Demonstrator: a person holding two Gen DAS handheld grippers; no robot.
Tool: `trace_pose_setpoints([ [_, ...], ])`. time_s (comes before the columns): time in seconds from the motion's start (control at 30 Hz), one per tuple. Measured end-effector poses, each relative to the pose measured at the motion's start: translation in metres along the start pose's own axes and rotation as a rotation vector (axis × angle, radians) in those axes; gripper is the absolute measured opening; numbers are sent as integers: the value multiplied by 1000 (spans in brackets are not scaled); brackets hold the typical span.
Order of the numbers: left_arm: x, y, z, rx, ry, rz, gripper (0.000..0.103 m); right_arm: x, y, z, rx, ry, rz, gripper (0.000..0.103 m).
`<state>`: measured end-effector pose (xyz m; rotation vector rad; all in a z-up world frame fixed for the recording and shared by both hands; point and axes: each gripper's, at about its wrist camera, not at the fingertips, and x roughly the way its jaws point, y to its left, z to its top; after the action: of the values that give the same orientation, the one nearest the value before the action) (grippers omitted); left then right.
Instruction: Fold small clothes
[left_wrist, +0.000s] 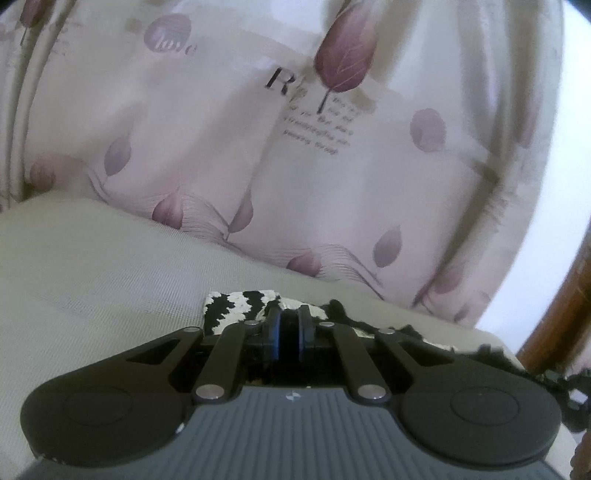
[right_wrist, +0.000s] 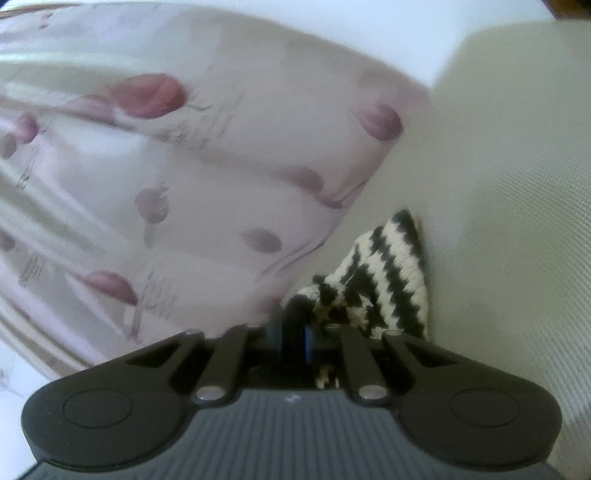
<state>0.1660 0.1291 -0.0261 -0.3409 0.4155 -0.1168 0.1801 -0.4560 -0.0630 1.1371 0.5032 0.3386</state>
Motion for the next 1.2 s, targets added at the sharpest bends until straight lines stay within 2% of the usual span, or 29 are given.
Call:
trace_pose_setpoints([
  [0.2, 38, 3, -3, -23, 25, 62, 9, 35, -24, 6, 58, 6, -30, 11],
  [0.43, 62, 9, -4, -26, 29, 96, 11, 54, -49, 10, 146, -24, 13, 16],
  [0.47, 66, 10, -3, -34, 31, 104, 14, 56, -54, 11, 168, -31, 19, 20],
  [0.5, 67, 12, -2, -45, 28, 110, 18, 57, -59, 11, 198, -41, 29, 36],
  [0.53, 69, 14, 0, -61, 25, 106, 31, 58, -65, 11, 232, -52, 40, 61],
  [0.57, 69, 17, 1, -77, 16, 100, 44, 57, -71, 10, 274, -76, 57, 74],
  [0.63, 69, 18, 4, -79, -6, 119, 59, 51, -76, 10, 305, -131, 90, 80],
  [0.7, 65, 17, 5, -51, -32, 131, 60, 45, -70, 11, 258, -133, 65, 80],
  [0.8, 53, 20, 6, -33, -58, 136, 71, 34, -51, 7, 129, -107, 53, 80],
  [0.83, 49, 22, 6, -25, -61, 136, 75, 30, -41, 4, 62, -88, 45, 80],
  [0.93, 42, 24, 4, 63, -39, 154, 75, 26, -10, -12, -181, -16, -33, 80],
  [1.03, 42, 26, 1, 156, 15, 174, 70, 26, 11, -29, -375, 22, -104, 80],
  [1.13, 49, 33, -3, 152, 131, 127, 47, 31, 24, -46, -521, 37, -158, 80],
  [1.2, 51, 32, -9, 159, 183, 110, 44, 35, 26, -55, -570, 46, -188, 80],
])
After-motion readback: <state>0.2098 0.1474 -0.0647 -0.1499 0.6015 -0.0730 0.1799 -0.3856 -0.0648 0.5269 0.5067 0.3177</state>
